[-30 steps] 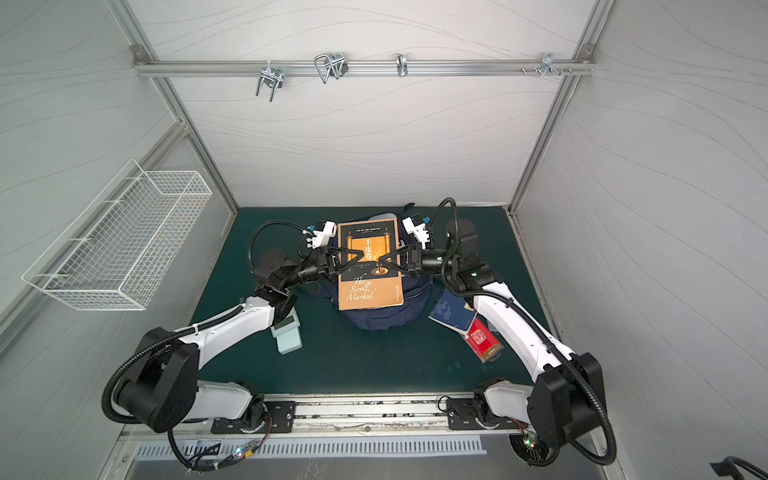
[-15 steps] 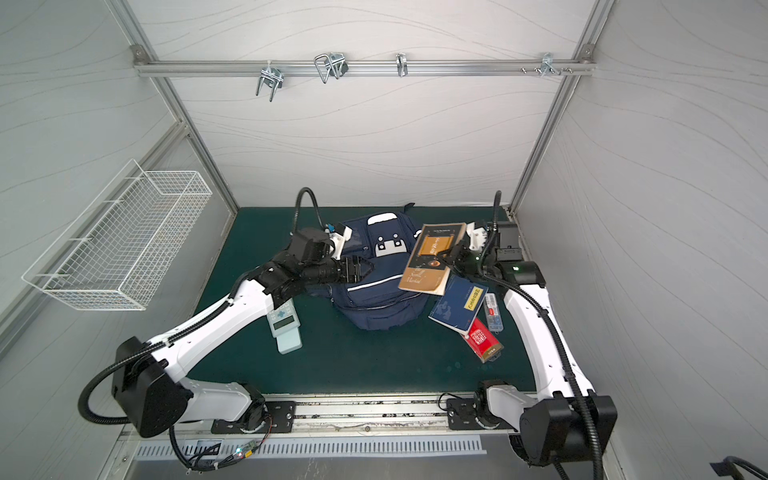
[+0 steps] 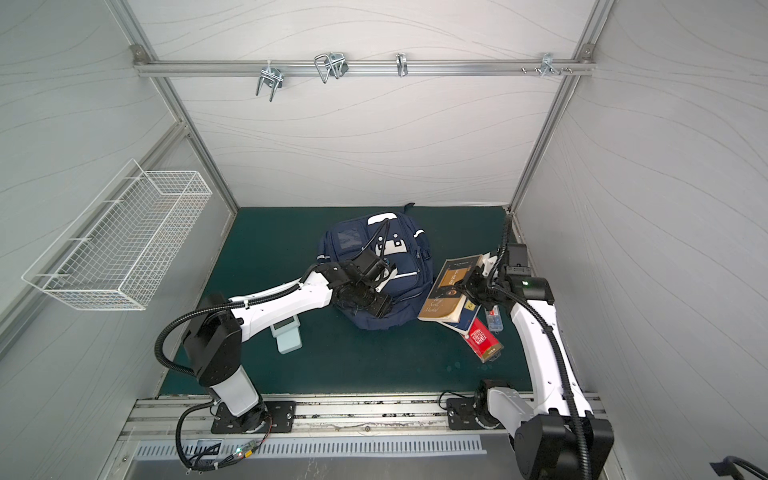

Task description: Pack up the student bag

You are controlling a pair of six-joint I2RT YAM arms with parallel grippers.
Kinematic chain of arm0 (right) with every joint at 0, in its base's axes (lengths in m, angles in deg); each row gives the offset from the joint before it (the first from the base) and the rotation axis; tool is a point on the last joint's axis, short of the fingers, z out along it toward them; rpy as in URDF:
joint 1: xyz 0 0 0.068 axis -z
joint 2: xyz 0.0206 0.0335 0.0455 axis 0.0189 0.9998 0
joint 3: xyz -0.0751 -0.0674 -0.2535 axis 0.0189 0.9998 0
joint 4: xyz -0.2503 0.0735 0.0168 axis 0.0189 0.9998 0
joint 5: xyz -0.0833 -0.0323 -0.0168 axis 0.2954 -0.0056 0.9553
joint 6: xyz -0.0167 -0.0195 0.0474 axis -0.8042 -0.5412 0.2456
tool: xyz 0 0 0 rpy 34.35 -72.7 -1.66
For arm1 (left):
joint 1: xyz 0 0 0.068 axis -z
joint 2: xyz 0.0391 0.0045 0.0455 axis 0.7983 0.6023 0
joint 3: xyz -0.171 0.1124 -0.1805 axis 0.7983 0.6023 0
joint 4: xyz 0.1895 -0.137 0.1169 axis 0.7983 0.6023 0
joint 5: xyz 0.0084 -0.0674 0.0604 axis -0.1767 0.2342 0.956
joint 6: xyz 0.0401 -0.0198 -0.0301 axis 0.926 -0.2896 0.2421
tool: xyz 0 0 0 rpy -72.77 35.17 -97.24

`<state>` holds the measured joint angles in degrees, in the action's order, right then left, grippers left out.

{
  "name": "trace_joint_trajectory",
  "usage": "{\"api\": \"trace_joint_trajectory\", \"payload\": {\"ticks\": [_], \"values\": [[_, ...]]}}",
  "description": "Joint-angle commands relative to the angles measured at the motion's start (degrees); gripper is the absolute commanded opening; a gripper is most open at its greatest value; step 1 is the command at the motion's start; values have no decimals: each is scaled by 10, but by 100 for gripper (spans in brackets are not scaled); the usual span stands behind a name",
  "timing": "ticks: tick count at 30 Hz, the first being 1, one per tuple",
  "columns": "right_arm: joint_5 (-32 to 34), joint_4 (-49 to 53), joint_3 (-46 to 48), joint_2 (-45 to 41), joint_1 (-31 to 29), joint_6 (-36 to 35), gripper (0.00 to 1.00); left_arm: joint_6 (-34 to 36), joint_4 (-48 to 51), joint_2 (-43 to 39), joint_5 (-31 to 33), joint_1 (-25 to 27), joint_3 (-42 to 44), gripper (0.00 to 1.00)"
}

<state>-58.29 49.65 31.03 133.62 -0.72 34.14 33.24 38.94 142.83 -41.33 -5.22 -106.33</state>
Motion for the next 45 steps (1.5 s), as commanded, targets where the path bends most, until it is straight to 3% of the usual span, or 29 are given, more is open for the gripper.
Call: {"api": "trace_joint_trajectory", "payload": {"ticks": [1, 5, 10, 15, 20, 25, 31, 37, 45], "values": [[-22, 9, 6, -17, 2, -17, 0, 15, 18, 31, 27, -1, -40, 51], [-28, 8, 10, -20, 2, -18, 0, 16, 10, 51, 7, -1, -52, 45], [-24, 12, 7, -18, 2, -22, 0, 15, -2, 59, -23, -1, -48, 45], [-33, 12, 9, -20, 2, -23, 0, 14, 3, 78, 2, -1, -64, 29], [-40, 14, 16, -25, 2, -26, 0, 14, 2, 88, -2, -2, -79, 24], [-45, 18, 19, -26, 2, -30, 0, 10, 3, 102, 1, -1, -86, 0], [-73, 16, 14, -47, -30, -44, 0, -17, -22, 44, 41, -1, -89, 0], [-57, 0, 10, -85, -137, -17, 0, -24, -87, -45, 91, -2, -85, 0], [-113, -63, 41, -129, -155, 74, 0, -31, -107, -83, 96, -2, -124, 0]]}}
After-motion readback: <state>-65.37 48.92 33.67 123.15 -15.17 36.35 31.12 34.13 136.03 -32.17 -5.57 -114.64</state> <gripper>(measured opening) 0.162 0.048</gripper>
